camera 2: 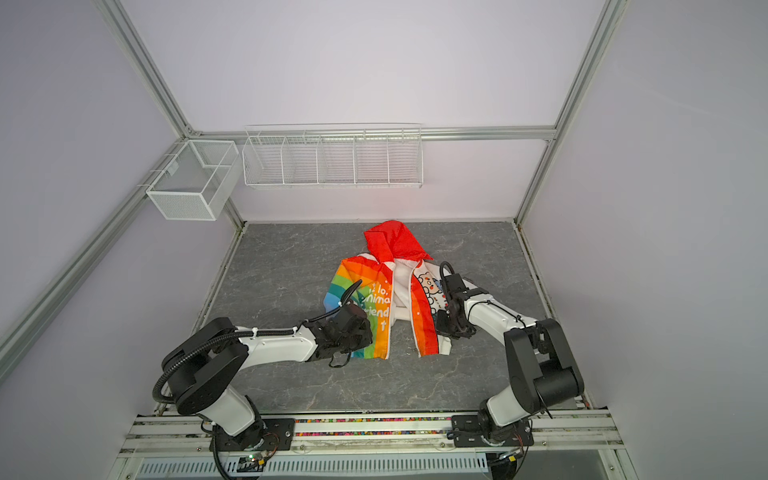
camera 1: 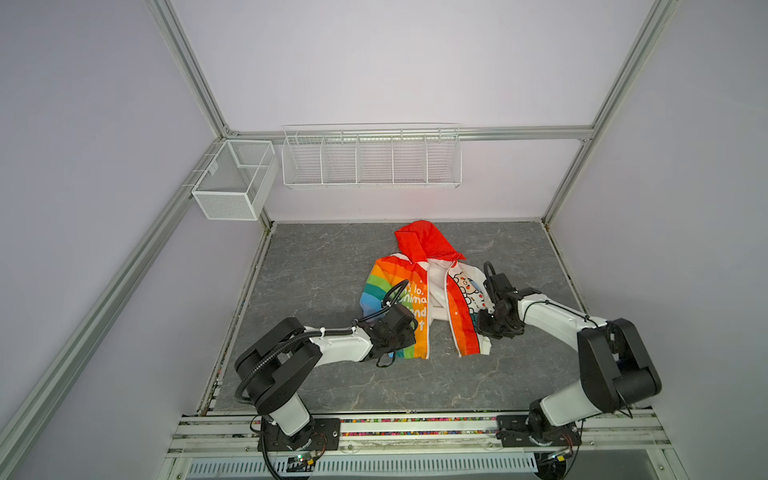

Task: Zip up the jacket
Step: 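Grasp the white front's zipper edge near the hem with the right gripper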

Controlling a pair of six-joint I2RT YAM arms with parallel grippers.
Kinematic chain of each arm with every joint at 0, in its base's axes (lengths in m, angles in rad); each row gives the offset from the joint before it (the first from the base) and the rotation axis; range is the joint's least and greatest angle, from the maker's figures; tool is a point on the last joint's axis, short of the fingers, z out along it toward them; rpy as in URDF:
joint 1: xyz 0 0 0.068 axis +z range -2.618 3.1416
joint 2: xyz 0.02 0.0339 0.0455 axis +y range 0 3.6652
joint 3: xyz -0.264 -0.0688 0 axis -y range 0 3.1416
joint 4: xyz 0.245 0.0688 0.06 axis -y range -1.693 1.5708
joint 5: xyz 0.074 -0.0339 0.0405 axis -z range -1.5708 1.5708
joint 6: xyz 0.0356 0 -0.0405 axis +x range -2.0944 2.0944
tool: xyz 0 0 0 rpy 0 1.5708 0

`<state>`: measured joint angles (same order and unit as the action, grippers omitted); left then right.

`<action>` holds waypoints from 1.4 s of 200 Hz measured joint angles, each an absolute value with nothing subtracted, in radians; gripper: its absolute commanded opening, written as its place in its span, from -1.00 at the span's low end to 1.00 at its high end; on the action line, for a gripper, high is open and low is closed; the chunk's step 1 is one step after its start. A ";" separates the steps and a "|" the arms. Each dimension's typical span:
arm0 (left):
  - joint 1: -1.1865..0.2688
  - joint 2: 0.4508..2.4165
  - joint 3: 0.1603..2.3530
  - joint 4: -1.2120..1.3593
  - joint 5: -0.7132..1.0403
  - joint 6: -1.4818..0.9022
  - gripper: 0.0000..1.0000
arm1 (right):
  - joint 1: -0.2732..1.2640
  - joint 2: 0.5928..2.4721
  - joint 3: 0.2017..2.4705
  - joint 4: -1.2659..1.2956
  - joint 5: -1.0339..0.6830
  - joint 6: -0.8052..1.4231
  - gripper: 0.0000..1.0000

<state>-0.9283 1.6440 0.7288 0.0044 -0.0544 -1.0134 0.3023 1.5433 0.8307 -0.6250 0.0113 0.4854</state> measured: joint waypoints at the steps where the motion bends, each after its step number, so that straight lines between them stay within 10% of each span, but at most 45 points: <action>1: -0.928 1.644 0.729 0.004 -0.054 -1.013 -0.79 | 0.302 1.544 0.831 -0.625 0.011 0.481 -0.44; 86: -0.928 1.604 0.730 -0.057 -0.052 -0.995 -0.72 | 0.342 1.332 0.884 -0.732 0.087 0.490 0.08; 155: -0.936 1.530 0.798 -0.108 -0.020 -0.959 -0.70 | 0.603 1.304 0.912 -0.753 0.009 0.502 -0.20; 280: -0.957 1.688 0.817 -0.005 0.061 -0.961 -0.75 | 0.565 1.498 0.788 -0.606 -0.091 0.536 -0.71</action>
